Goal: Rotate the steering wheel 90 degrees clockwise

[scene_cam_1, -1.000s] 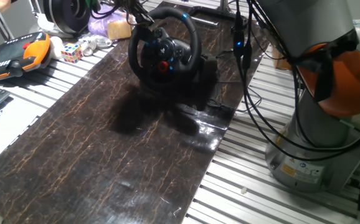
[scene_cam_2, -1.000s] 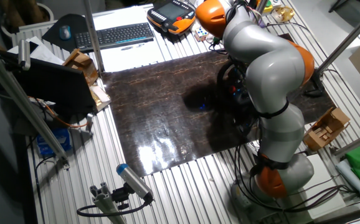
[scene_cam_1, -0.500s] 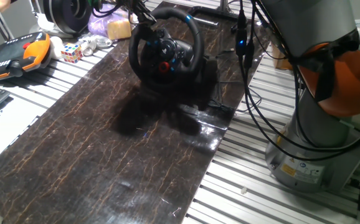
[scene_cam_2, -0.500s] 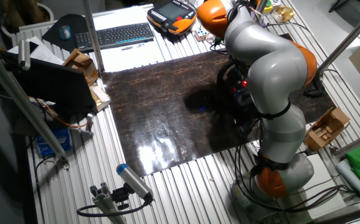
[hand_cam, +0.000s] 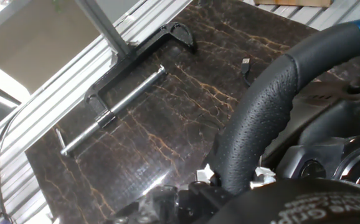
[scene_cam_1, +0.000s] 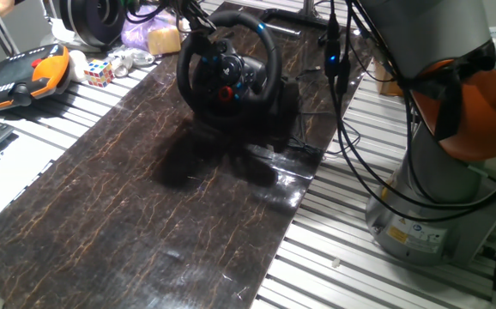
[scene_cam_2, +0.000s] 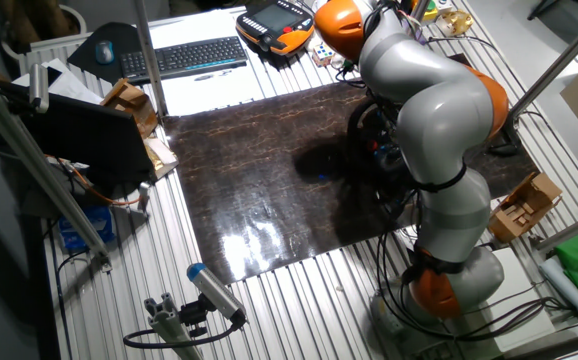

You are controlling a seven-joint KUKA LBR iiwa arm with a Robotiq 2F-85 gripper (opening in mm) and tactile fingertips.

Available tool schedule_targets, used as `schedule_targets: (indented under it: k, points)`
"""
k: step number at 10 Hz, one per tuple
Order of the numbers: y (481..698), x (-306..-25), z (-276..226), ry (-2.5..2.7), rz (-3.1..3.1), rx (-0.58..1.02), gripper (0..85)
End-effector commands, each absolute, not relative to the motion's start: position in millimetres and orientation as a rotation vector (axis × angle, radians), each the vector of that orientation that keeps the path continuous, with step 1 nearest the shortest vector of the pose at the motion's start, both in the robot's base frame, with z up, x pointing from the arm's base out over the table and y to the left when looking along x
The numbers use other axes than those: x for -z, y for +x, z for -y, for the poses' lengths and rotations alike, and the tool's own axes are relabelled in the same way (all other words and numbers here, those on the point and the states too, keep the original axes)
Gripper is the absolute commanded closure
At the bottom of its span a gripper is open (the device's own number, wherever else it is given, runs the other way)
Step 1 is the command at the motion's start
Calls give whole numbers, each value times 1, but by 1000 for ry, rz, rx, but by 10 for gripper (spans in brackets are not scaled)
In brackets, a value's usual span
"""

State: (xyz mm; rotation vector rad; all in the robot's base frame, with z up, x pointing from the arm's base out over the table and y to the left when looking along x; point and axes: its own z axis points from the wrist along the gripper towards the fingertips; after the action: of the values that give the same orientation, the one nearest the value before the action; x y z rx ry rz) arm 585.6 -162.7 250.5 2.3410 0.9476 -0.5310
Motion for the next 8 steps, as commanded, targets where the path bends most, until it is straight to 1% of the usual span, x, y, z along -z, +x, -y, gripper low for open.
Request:
schedule_targets:
  k: [1,8]
  points:
    - [584,-251,162,2342,-942,530,833]
    - [575,-253,166,2363,-886,544,833]
